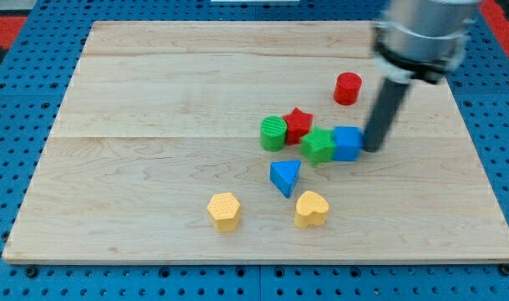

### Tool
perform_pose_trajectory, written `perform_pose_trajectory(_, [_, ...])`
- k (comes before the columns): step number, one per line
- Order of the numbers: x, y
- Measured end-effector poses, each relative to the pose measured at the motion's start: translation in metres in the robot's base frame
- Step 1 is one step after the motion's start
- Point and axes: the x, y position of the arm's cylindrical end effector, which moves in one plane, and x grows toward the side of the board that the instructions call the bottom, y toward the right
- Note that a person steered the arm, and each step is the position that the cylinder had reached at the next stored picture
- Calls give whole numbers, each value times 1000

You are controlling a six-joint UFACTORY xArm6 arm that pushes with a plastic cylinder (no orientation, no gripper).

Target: Slide the red circle to the top of the red star

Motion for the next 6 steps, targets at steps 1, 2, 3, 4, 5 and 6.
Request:
perform_pose_trajectory(1, [-11,-73])
perform_pose_trajectory(2, [-19,-16])
perform_pose_trajectory(3, [-45,93])
perform_pose_trajectory(4, [-96,146])
perform_pose_trajectory(5, [-112,102])
perform_pose_trajectory(6, [-92,14])
